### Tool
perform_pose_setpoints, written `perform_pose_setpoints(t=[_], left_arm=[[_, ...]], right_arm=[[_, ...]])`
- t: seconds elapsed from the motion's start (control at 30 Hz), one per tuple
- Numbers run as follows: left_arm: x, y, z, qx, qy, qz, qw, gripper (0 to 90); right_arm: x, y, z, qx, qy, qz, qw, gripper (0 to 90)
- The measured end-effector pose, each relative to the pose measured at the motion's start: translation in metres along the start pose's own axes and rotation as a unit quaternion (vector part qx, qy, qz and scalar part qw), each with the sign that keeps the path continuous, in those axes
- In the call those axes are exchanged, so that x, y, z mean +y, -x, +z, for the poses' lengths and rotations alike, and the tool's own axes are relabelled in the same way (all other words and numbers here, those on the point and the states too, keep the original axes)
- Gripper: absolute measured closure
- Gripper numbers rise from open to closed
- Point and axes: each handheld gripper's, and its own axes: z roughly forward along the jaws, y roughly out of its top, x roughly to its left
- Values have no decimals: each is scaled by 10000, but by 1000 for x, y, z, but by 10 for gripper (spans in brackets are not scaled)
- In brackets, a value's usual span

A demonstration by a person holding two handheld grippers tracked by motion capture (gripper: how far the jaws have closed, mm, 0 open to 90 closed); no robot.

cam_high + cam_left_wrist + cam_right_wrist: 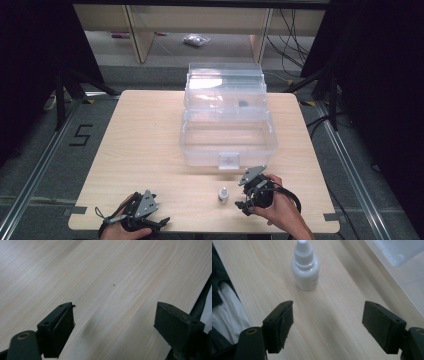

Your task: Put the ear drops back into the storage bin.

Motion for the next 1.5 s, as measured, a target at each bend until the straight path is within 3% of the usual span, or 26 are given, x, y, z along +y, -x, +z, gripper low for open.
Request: perform_pose_setpoints(t=[0.03, 0.1, 0.13, 0.2, 0.27, 0.3, 0.33, 0.43, 0.53, 0.7, 0.8, 0.87, 0.9, 0.97, 1.1, 1.23, 1.33, 1.43, 1.47, 1.5], left_arm=[[0, 0, -1, -54, -11, 13, 10000, 157], [0, 2, 0, -26, 79, -154, 9998, 157], [0, 0, -1, -52, 32, 5, 10000, 157], [0, 0, -1, -41, 18, -9, 10000, 157], [0, 0, 0, 5, 6, 3, 10000, 156], [0, 0, 0, -37, 49, -15, 10000, 157], [0, -1, -3, -76, -62, 103, 9999, 157], [0, 1, 1, 25, 41, -120, 9999, 157], [0, -1, -2, -80, -50, 104, 9999, 156], [1, -1, -2, -125, -86, 100, 9998, 157], [1, -1, -3, -87, -37, 85, 9999, 157], [0, -1, -2, -79, -30, 89, 9999, 157], [1, -1, -2, -122, -66, 105, 9998, 157], [1, -1, -3, -80, -42, 103, 9999, 157], [1, -1, -2, -97, -60, 101, 9999, 157], [1, -1, -2, -98, -79, 104, 9999, 156], [1, -1, -3, -90, -42, 101, 9999, 157], [1, -1, -2, -110, -70, 98, 9999, 156], [1, -1, -2, -86, -35, 99, 9999, 156], [1, -1, -3, -95, -44, 103, 9999, 156]], right_arm=[[2, -2, 1, 17, -26, -39, 10000, 266], [7, -5, 2, 43, -72, -87, 9999, 271], [9, -5, 3, 67, -66, -224, 9997, 274], [13, -9, 4, 73, -179, -178, 9997, 279], [17, -9, 6, 87, -173, -345, 9992, 285], [19, -10, 6, 66, -212, -313, 9993, 286], [21, -10, 7, 108, -234, -382, 9989, 289], [27, -11, 9, 172, -315, -502, 9981, 303], [33, -13, 12, 181, -400, -531, 9976, 309], [39, -15, 15, 213, -517, -572, 9968, 321], [43, -15, 19, 279, -574, -715, 9954, 327], [44, -17, 20, 256, -651, -631, 9956, 334], [45, -16, 21, 301, -648, -743, 9947, 335], [46, -17, 22, 291, -686, -704, 9947, 341], [49, -17, 26, 367, -772, -842, 9928, 350], [52, -18, 28, 370, -849, -757, 9928, 367], [54, -17, 32, 382, -861, -878, 9917, 382], [56, -19, 34, 370, -1020, -745, 9913, 403], [57, -19, 36, 434, -976, -772, 9913, 410], [59, -17, 37, 412, -894, -953, 9906, 417]])
